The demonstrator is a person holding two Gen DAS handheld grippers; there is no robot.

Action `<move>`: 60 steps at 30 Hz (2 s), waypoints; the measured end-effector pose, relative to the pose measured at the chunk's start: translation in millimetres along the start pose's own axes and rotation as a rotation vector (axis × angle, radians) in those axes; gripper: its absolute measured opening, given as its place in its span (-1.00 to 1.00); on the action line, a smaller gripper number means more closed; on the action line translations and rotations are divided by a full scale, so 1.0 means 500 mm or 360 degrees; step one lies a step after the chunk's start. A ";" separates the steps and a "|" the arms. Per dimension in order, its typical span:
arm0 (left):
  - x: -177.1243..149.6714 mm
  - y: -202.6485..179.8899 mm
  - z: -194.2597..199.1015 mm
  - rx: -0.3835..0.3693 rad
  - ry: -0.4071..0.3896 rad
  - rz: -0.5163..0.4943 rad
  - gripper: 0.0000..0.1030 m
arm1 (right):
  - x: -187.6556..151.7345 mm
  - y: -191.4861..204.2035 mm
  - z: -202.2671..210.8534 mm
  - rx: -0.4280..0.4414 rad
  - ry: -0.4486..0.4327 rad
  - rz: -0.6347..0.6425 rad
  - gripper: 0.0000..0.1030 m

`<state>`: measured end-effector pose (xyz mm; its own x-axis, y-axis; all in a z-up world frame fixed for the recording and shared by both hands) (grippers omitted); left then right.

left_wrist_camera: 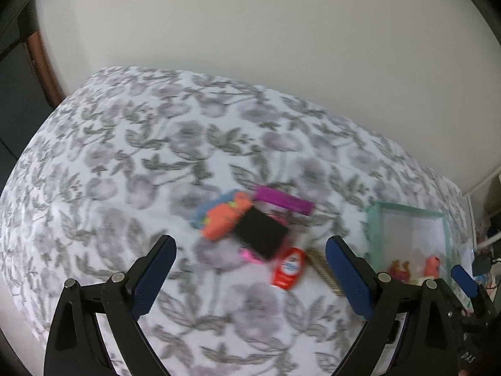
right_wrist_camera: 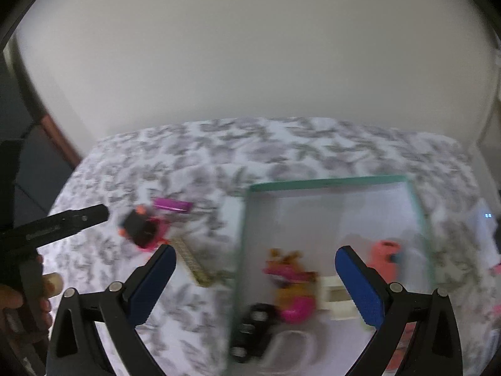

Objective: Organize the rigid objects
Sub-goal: 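Withdraw both open tools from the tray toward the remaining items, then grasp the black cube charger with the left tool while the right tool grasps the gold patterned bar, then carry the black charger and gold bar into the teal tray and release both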

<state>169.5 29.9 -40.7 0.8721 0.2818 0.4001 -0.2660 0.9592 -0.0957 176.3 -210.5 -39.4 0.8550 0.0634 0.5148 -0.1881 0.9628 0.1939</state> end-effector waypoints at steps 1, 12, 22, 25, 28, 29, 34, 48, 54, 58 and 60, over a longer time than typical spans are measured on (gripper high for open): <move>0.002 0.015 0.000 0.0011 0.0004 0.0017 0.87 | 0.000 0.014 -0.006 0.0001 -0.0001 0.0016 1.00; 0.001 0.055 -0.061 -0.0043 0.0078 0.0105 0.87 | -0.035 0.141 -0.112 -0.0007 0.0109 0.0245 0.72; -0.005 0.011 -0.151 -0.0118 0.0143 0.0050 0.84 | -0.057 0.162 -0.194 -0.0058 0.0214 0.0325 0.44; -0.004 0.007 -0.167 -0.0129 0.0142 0.0049 0.75 | -0.062 0.162 -0.214 -0.0076 0.0236 0.0344 0.41; -0.003 0.001 -0.177 -0.0123 0.0128 0.0028 0.75 | -0.065 0.163 -0.230 -0.0087 0.0252 0.0362 0.25; -0.002 -0.002 -0.178 -0.0120 0.0117 0.0016 0.75 | -0.065 0.164 -0.234 -0.0088 0.0257 0.0364 0.16; 0.001 -0.021 -0.180 -0.0146 0.0086 -0.0032 0.69 | -0.074 0.165 -0.257 -0.0083 0.0291 0.0360 -0.17; -0.001 -0.030 -0.158 -0.0255 0.0068 0.0027 -0.22 | -0.084 0.153 -0.244 -0.0054 0.0273 0.0317 -0.51; 0.007 -0.024 -0.135 -0.0323 0.0052 0.0071 -0.45 | -0.084 0.145 -0.236 -0.0045 0.0270 0.0293 -0.66; 0.009 -0.029 -0.121 -0.0382 0.0052 0.0084 -0.46 | -0.080 0.143 -0.230 -0.0038 0.0266 0.0288 -0.66; 0.010 -0.033 -0.115 -0.0405 0.0050 0.0086 -0.46 | -0.075 0.142 -0.223 -0.0033 0.0251 0.0284 -0.66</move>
<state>201.7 17.0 -89.3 0.8728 0.3298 0.3599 -0.2042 0.9164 -0.3443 184.5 -115.2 -138.1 0.8743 0.2718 0.4021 -0.3345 0.9378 0.0934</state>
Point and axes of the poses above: each gripper's, at about its wrist camera, not at the fingertips, and z roughly against the way its jaws point, y to its left, x to its top, the point moved 8 cm from there along -z, roughly the way its jaws point, and after that the axes turned 5 degrees about y, right-handed, at the moved point
